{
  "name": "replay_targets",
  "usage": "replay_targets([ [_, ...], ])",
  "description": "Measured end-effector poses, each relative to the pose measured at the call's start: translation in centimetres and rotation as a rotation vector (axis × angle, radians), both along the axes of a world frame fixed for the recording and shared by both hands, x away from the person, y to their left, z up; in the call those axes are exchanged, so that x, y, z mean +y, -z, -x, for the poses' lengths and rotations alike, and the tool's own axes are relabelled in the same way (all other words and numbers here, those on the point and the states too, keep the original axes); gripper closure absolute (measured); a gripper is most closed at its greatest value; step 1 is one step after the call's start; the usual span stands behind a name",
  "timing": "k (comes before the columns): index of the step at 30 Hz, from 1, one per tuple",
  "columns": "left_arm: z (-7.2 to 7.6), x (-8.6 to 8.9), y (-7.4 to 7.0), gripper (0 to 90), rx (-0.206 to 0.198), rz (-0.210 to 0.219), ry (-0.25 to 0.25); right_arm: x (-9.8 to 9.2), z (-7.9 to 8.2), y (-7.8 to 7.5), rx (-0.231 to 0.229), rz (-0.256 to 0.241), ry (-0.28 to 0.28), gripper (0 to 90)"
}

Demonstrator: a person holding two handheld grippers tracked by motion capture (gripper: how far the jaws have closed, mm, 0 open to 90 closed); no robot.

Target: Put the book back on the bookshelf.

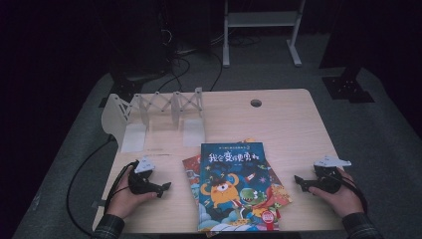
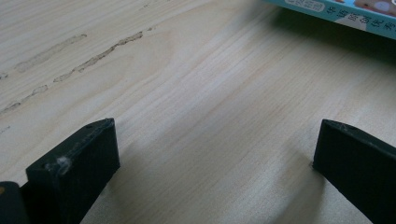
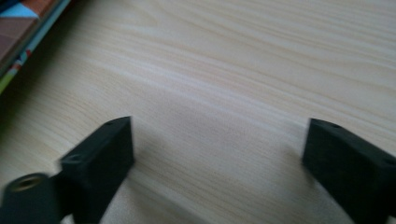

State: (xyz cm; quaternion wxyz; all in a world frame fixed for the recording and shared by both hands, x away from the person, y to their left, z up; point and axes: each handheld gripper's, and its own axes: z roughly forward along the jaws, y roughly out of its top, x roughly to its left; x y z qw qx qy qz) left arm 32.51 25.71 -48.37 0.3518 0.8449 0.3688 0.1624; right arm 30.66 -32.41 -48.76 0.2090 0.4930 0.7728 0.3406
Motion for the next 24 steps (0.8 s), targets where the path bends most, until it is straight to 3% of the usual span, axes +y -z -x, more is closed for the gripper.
replay_targets([
  [2, 0.0, 0.0, 0.0, 0.0, -0.002, 0.001, 0.001, 0.0, 0.0, 0.0, -0.007, -0.003, -0.002, 17.4],
  [4, 0.1, 0.0, 0.0, 1.9, -0.013, 0.011, 0.012, 0.0, 0.1, -0.1, -0.016, -0.010, -0.002, 27.8],
  [11, 0.5, 0.1, -0.5, 20.6, -0.012, 0.026, 0.042, -0.1, 0.0, -1.1, 0.026, -0.026, -0.008, 56.7],
  [15, 0.6, 0.4, -1.0, 38.5, 0.011, 0.037, 0.028, 0.3, 0.2, -2.1, 0.023, -0.041, -0.023, 67.4],
  [16, 0.6, 0.4, -1.3, 38.5, 0.018, 0.045, 0.024, 0.5, 0.1, -2.3, 0.022, -0.046, -0.032, 71.0],
  [22, 0.5, 0.2, -2.7, 74.3, 0.078, 0.086, 0.001, 2.0, -1.0, -3.7, 0.037, -0.068, -0.080, 88.4],
  [24, 0.4, 0.1, -3.1, 84.0, 0.095, 0.093, -0.011, 2.4, -1.5, -3.8, 0.045, -0.080, -0.092, 89.3],
])
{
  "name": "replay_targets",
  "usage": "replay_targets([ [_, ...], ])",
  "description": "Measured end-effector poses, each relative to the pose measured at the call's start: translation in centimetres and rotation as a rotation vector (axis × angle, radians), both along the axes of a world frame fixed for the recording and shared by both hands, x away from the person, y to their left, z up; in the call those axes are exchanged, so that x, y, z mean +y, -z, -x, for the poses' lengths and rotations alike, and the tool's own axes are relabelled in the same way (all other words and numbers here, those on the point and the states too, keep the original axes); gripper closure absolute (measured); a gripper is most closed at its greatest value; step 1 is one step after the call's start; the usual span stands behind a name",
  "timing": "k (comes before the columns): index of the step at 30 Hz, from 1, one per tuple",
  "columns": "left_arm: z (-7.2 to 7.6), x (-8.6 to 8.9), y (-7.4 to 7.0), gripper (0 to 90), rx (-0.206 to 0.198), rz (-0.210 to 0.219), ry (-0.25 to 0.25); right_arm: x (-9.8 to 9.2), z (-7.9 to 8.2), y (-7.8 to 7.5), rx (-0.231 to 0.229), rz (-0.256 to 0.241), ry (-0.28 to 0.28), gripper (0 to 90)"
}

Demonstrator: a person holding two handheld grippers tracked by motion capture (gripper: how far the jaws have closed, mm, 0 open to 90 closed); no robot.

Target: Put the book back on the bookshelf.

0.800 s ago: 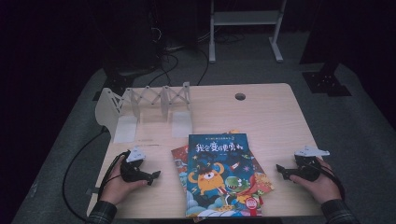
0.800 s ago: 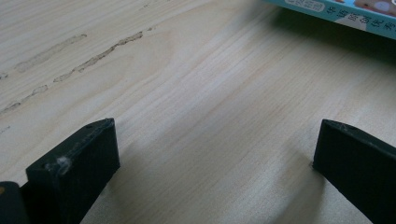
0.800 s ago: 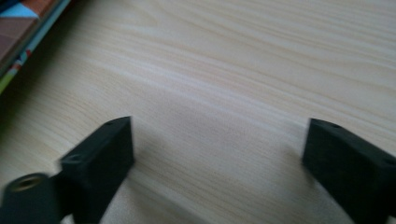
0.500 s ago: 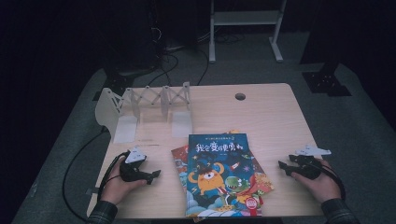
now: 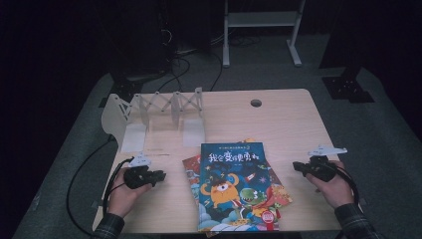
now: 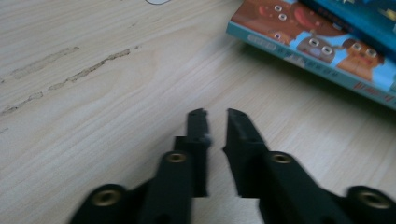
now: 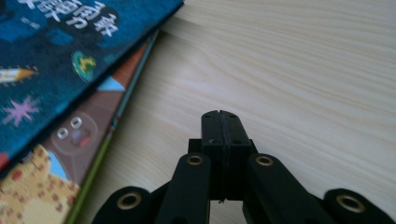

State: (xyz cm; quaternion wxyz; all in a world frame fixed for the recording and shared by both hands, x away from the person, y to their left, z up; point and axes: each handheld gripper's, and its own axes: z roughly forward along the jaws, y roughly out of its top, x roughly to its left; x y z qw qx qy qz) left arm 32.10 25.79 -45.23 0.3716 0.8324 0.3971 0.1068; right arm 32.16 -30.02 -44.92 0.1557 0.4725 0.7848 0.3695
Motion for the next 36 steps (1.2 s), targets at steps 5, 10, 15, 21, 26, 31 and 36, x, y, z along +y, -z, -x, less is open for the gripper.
replay_targets([
  [5, -0.3, -0.8, -0.7, 89.9, 0.022, 0.011, 0.001, 1.2, -1.3, -0.2, 0.010, -0.038, -0.036, 89.4],
  [10, -0.6, -1.9, -1.3, 89.8, 0.008, 0.018, 0.015, 3.0, -2.7, -0.7, 0.003, -0.057, -0.062, 89.4],
  [15, -1.1, -2.8, -1.9, 89.9, -0.001, 0.041, 0.029, 4.7, -3.8, -0.8, 0.003, -0.042, -0.090, 89.4],
  [21, -2.1, -3.4, -2.0, 89.3, 0.002, 0.062, 0.036, 6.3, -4.9, -0.5, 0.018, -0.030, -0.115, 89.3],
  [26, -2.5, -3.6, -2.2, 88.5, 0.008, 0.075, 0.036, 7.6, -5.6, -0.4, 0.015, 0.012, -0.131, 89.3],
  [31, -2.8, -3.8, -2.3, 87.8, -0.001, 0.072, 0.035, 7.8, -5.7, -0.5, 0.014, 0.014, -0.128, 89.4],
  [36, -3.2, -4.4, -2.3, 86.2, -0.005, 0.062, 0.051, 8.0, -5.8, -0.4, 0.011, 0.011, -0.133, 89.4],
])
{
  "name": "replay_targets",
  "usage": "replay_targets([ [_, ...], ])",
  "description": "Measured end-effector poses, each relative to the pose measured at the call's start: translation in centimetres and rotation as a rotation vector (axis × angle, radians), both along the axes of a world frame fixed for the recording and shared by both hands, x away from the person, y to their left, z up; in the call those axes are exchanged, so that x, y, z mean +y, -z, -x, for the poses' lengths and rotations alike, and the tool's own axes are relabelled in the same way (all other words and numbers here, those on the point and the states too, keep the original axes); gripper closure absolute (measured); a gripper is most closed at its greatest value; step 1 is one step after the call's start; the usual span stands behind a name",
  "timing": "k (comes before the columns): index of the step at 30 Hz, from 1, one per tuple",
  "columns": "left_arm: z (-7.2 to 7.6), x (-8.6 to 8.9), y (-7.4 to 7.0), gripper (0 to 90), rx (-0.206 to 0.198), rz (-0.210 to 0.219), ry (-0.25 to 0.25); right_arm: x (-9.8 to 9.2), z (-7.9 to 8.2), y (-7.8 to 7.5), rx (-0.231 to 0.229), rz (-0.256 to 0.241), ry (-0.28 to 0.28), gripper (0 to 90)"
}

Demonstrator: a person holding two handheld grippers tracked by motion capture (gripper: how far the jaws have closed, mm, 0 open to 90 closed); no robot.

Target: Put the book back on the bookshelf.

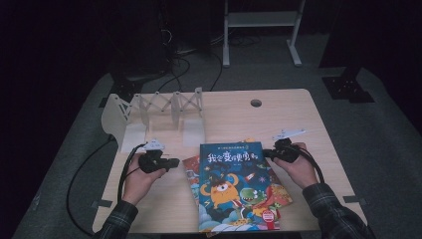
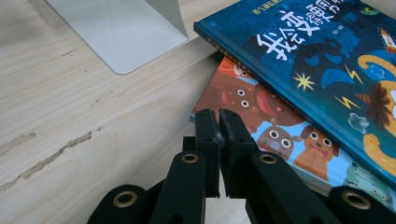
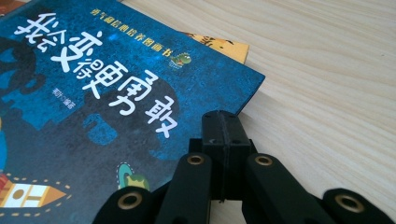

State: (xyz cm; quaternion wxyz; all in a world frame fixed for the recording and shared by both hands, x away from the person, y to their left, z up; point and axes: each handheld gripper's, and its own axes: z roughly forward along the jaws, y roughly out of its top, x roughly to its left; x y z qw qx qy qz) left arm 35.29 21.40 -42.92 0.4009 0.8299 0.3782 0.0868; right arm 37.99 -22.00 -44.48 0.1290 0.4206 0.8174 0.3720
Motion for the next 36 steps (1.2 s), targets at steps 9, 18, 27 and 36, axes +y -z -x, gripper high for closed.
replay_targets([
  [9, -0.6, -1.1, -0.2, 80.9, -0.014, -0.007, 0.016, 1.6, -0.7, 0.0, 0.004, -0.010, -0.017, 89.4],
  [18, -1.4, -1.5, -0.4, 73.2, -0.051, -0.025, 0.010, 3.9, -1.2, 0.1, -0.005, -0.023, -0.044, 89.4],
  [27, -2.5, -1.2, 0.1, 65.4, -0.041, -0.006, -0.008, 3.1, -0.4, -0.6, -0.001, -0.032, -0.071, 83.5],
  [36, -3.0, -1.7, -0.2, 61.4, -0.045, -0.019, 0.002, 0.6, 2.8, -0.2, 0.027, -0.017, -0.101, 67.9],
])
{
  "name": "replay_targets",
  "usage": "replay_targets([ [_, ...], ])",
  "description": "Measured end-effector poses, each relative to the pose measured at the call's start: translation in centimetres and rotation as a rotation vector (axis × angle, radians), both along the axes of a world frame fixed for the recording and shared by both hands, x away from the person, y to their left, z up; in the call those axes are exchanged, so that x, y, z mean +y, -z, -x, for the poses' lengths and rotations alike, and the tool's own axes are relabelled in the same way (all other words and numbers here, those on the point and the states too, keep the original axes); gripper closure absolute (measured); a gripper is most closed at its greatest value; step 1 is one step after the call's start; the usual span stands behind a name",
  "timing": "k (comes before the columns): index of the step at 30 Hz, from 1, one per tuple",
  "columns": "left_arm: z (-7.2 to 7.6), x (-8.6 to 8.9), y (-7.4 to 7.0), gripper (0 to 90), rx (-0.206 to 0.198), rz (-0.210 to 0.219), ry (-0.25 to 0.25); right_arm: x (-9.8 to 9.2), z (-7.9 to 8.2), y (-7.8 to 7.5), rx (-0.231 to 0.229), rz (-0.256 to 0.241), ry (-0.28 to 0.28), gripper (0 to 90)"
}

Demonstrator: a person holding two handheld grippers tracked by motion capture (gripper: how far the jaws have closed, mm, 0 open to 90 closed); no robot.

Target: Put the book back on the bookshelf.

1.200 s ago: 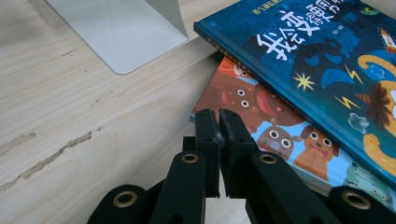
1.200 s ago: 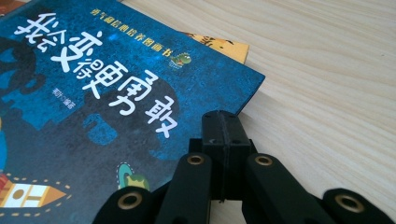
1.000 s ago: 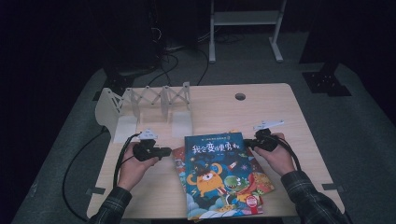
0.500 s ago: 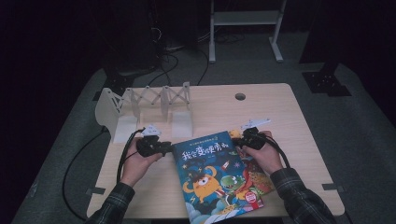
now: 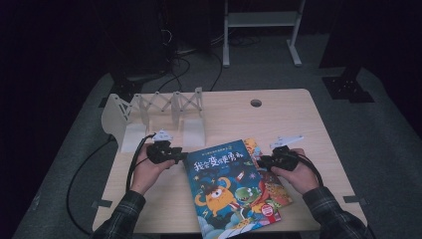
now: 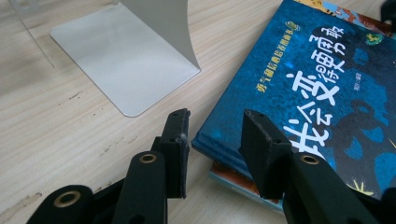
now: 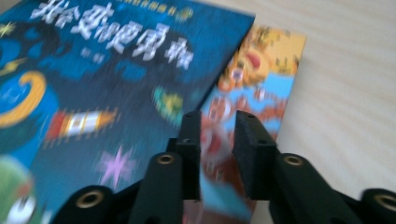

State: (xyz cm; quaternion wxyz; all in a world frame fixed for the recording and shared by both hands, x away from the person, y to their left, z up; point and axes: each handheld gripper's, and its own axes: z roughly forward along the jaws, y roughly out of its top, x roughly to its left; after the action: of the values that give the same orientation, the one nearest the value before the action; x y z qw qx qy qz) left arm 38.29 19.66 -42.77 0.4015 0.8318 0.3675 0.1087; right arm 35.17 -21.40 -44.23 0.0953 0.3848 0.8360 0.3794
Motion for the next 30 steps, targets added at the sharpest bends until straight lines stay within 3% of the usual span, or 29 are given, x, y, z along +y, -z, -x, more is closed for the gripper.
replay_targets([
  [11, -0.2, -1.0, 0.4, 59.3, 0.018, -0.015, 0.016, -3.0, 4.1, 0.1, -0.024, -0.064, -0.011, 46.6],
  [18, 0.4, -1.6, 0.5, 59.2, 0.010, -0.020, 0.013, -3.5, 6.9, 0.1, -0.050, -0.066, -0.014, 41.8],
  [26, 0.6, -2.0, 0.4, 58.1, 0.000, -0.023, 0.004, -3.9, 10.3, 0.3, -0.047, -0.066, -0.082, 37.6],
  [30, 0.3, -1.9, 0.6, 56.7, 0.002, -0.023, 0.001, -4.1, 11.2, 0.3, -0.053, -0.074, -0.104, 36.7],
])
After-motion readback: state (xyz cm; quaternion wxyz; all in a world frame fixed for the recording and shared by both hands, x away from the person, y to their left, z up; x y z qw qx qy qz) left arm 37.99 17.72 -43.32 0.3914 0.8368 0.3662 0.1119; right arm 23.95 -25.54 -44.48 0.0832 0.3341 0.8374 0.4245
